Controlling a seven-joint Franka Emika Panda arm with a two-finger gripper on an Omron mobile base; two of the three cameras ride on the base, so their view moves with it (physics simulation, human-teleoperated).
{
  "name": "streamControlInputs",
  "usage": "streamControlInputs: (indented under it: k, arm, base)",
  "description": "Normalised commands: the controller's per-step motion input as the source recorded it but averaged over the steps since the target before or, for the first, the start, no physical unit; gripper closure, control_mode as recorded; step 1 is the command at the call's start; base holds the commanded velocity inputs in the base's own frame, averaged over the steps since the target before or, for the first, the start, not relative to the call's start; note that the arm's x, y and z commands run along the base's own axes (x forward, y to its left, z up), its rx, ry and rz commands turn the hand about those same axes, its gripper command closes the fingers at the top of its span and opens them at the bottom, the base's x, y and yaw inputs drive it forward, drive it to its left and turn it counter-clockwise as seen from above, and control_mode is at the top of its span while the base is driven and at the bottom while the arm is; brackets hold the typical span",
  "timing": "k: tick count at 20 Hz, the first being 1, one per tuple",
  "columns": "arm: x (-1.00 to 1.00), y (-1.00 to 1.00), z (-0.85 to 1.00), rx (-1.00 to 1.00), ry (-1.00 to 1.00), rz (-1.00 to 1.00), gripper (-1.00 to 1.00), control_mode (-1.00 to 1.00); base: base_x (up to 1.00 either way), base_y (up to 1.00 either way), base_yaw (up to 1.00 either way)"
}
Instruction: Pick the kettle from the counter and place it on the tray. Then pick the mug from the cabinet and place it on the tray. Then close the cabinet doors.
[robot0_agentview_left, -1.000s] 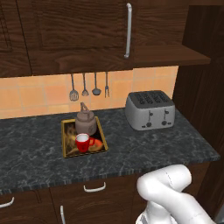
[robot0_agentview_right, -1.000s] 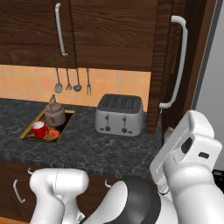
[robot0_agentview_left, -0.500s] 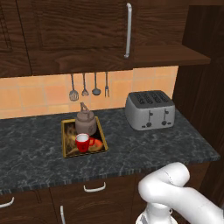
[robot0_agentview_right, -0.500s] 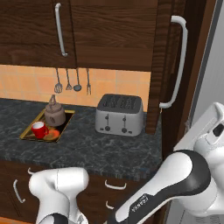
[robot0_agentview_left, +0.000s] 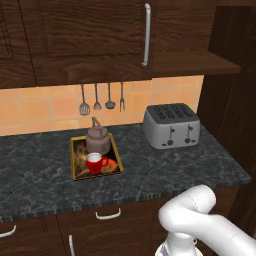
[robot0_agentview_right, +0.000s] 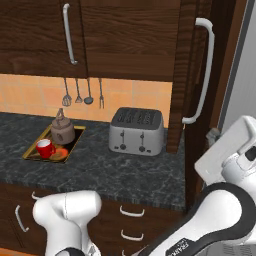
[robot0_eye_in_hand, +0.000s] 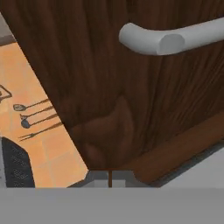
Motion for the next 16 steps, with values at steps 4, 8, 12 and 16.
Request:
streamControlInputs:
  k: [4,8,12,16]
  arm:
    - [0.03,0.88,0.3,-0.01,-0.18,0.11,1.0,-1.0]
    - [0.05,0.98,0.35,0.0,-0.09,0.01,1.0,-1.0]
    - [-0.03,1.0,0.41,-0.06,-0.13,0.0,1.0,-1.0]
    - [-0.12,1.0,0.4,-0.12,-0.18,-0.07,1.0,-1.0]
  base:
    - [0.0,0.0,0.0]
    - [0.0,0.0,0.0]
    - [0.0,0.0,0.0]
    - [0.0,0.0,0.0]
